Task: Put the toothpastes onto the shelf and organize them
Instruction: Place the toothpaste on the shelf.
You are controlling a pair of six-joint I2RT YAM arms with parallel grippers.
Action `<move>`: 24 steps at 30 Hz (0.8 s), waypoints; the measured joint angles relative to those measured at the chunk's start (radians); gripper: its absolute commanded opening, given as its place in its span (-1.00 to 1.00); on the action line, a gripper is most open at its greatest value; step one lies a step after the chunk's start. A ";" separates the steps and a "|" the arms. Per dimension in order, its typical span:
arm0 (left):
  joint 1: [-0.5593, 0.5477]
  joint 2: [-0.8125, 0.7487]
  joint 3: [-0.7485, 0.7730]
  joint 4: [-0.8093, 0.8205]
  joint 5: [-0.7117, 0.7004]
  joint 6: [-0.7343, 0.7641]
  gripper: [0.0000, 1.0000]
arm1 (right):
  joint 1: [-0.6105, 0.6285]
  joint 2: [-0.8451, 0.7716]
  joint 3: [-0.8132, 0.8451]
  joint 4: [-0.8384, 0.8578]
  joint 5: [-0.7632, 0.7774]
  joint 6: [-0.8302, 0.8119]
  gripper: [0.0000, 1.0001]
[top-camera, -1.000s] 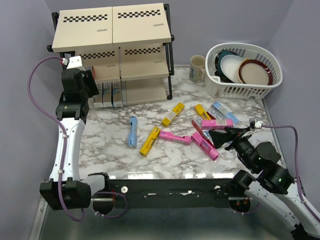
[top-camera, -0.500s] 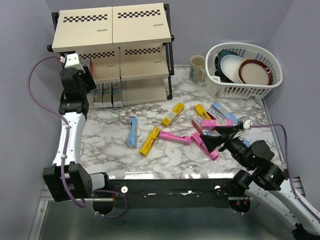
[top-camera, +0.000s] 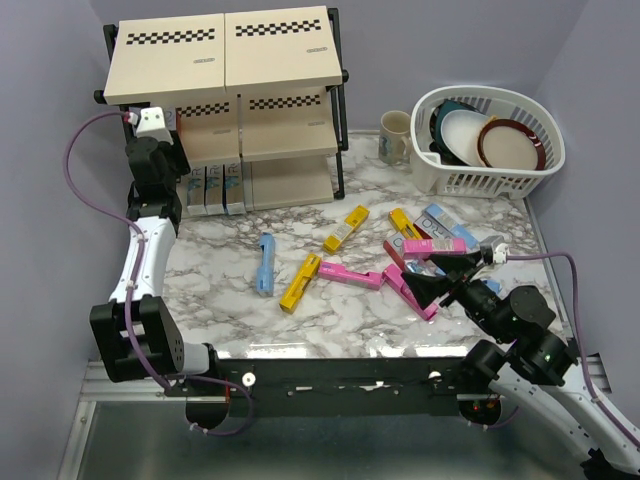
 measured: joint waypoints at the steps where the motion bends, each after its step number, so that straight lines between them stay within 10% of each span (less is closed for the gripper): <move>1: 0.003 0.008 0.000 0.011 0.001 0.008 0.11 | 0.000 0.000 0.000 0.000 -0.002 0.000 1.00; 24: 0.078 0.141 0.086 0.093 0.132 0.090 0.44 | 0.000 0.013 -0.011 0.013 -0.029 -0.009 1.00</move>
